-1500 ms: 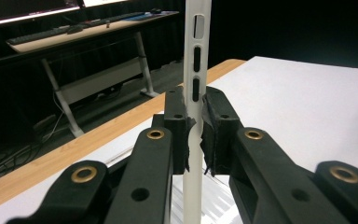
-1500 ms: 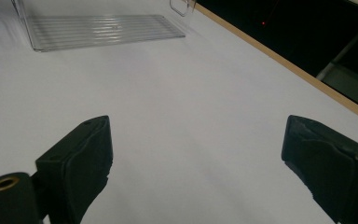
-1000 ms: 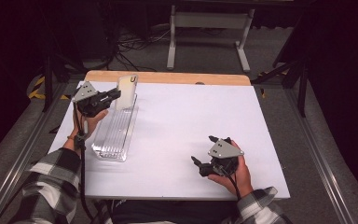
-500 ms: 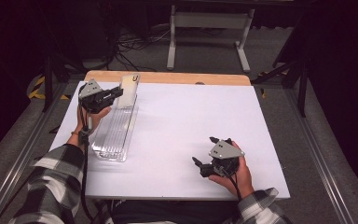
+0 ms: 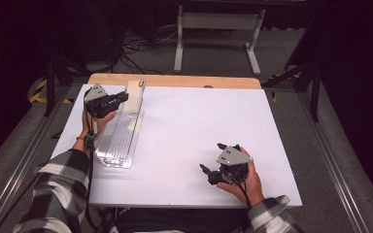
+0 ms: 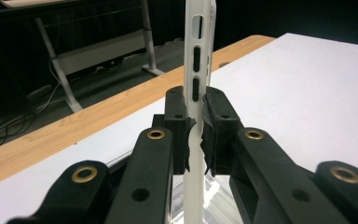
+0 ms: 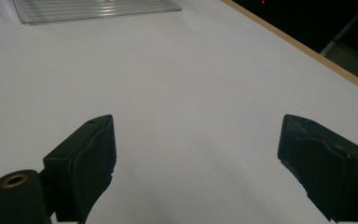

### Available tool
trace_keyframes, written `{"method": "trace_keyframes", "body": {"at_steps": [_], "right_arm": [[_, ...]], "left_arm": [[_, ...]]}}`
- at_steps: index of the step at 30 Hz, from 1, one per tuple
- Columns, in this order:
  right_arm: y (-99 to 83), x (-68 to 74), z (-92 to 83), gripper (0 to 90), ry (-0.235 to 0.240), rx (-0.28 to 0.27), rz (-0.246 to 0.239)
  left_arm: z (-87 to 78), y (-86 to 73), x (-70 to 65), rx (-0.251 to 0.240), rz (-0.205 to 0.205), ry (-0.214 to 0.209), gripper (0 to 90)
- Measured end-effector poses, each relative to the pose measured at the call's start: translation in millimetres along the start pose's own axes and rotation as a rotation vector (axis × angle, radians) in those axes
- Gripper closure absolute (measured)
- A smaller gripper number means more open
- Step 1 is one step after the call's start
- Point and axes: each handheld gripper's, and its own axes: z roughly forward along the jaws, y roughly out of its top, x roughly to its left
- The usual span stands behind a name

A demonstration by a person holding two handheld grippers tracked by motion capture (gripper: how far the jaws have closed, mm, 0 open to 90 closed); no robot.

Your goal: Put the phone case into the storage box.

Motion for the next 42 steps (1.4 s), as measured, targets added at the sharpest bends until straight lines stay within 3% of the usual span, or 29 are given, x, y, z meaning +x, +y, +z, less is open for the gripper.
{"method": "trace_keyframes", "body": {"at_steps": [9,17,23,29,42], "right_arm": [[0.0,1.3,1.1,11.8,0.003,0.006,-0.008],[0.0,2.0,1.1,11.8,0.005,0.006,-0.011],[0.3,2.7,0.9,11.8,0.005,0.006,-0.017],[0.5,3.1,0.8,11.8,0.006,0.008,-0.019],[0.6,3.4,1.0,11.9,0.008,0.01,-0.021]], "left_arm": [[1.5,-7.6,5.4,0.008,-0.034,0.01,81.6],[1.8,-9.2,6.8,0.041,-0.026,0.044,81.8],[2.1,-8.5,5.2,0.061,-0.009,0.099,82.0],[2.4,-8.9,5.2,0.106,0.025,0.191,81.7],[5.9,-10.5,4.3,0.157,0.047,0.275,79.8]]}}
